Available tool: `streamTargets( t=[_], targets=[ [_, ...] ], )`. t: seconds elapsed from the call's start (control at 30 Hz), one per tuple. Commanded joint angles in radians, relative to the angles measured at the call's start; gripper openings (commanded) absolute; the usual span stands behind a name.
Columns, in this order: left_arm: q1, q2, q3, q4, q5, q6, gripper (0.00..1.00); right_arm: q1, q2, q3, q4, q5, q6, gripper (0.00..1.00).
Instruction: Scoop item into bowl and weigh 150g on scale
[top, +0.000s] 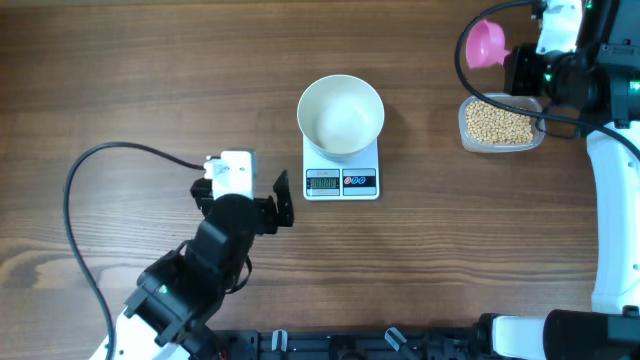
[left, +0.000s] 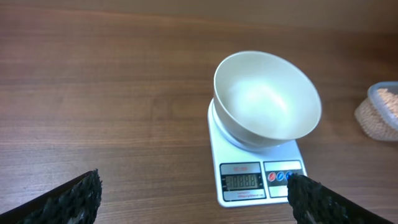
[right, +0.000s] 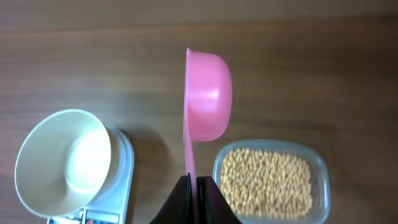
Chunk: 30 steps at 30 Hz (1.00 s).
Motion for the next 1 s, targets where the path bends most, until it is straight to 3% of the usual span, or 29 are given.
streamTargets(
  t=[0.0, 0.5, 0.97],
  targets=[
    [0.006, 0.046, -0.005, 0.000, -0.024, 0.005, 1.00, 0.000, 0.005, -0.003, 0.034, -0.029, -0.075, 0.04],
    [0.006, 0.269, -0.005, 0.000, -0.024, 0.005, 1.00, -0.026, 0.005, -0.003, 0.156, -0.009, -0.070, 0.04],
    [0.006, 0.394, -0.005, 0.000, -0.024, 0.005, 1.00, -0.103, 0.005, -0.003, 0.159, -0.010, 0.033, 0.04]
  ],
)
